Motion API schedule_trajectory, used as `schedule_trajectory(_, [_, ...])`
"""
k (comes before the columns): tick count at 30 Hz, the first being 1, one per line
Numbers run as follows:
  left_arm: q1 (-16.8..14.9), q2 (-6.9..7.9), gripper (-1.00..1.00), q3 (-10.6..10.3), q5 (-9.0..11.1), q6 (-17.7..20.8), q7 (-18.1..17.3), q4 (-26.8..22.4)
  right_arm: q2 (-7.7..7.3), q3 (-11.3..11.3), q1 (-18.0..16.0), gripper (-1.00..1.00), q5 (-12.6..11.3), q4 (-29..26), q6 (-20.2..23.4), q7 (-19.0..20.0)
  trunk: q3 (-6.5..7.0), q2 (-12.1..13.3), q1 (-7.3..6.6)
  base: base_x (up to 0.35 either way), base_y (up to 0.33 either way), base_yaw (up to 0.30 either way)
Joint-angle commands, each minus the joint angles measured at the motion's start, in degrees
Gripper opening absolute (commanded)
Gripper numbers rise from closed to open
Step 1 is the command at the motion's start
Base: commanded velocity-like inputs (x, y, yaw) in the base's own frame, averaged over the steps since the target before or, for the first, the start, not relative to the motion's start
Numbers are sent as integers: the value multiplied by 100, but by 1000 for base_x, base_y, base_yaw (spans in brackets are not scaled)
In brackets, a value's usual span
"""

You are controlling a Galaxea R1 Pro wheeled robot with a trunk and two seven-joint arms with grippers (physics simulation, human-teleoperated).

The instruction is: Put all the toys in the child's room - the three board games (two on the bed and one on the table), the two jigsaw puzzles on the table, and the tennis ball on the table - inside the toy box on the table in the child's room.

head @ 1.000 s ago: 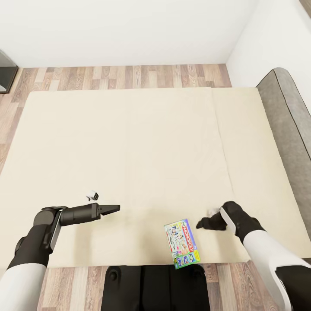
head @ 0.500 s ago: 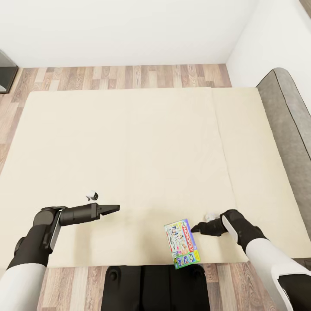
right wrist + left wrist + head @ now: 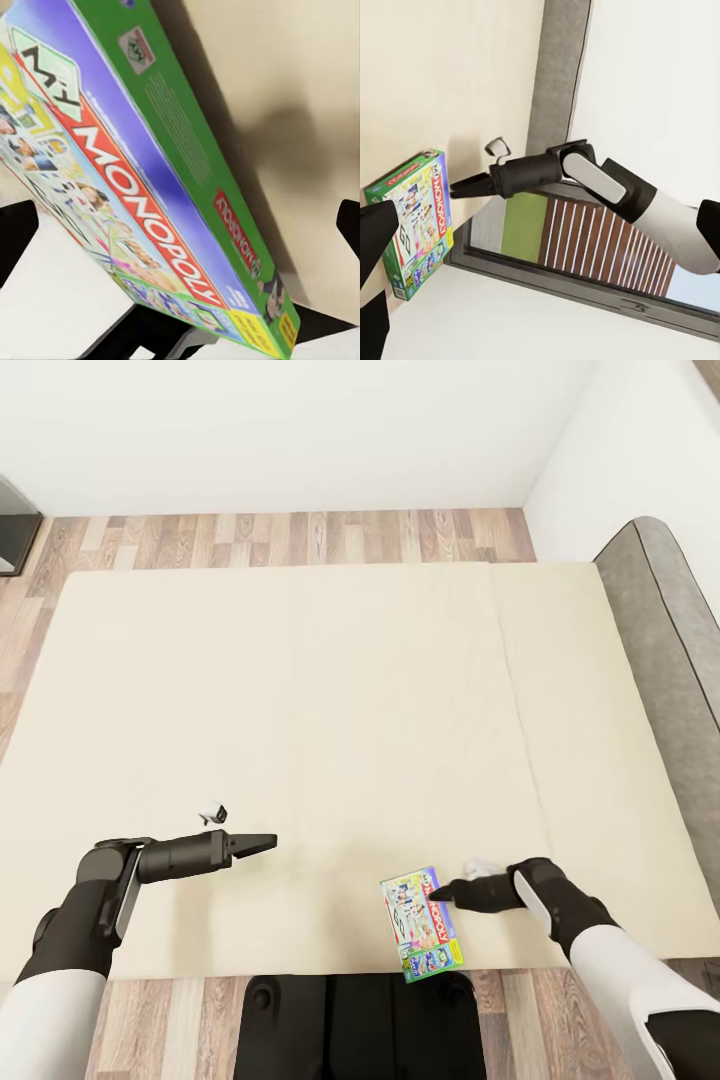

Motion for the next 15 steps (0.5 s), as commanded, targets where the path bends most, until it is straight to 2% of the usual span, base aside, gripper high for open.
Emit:
schedule_trajectory(1, [-2, -3, 100, 6, -45, 60, -42, -6, -6, 39, 5, 100, -59, -4, 21, 65, -6, -9, 3, 0, 0, 0])
schedule_trajectory(5, [-2, 0, 100, 6, -45, 61, -42, -5, 15, 39, 14, 100, -73, -4, 10, 187, -6, -9, 3, 0, 0, 0])
schedule_trajectory(15, [-2, 1, 100, 6, -43, 61, -42, -4, 75, 60, 17, 100, -56, 1, -37, 216, -6, -9, 3, 0, 0, 0])
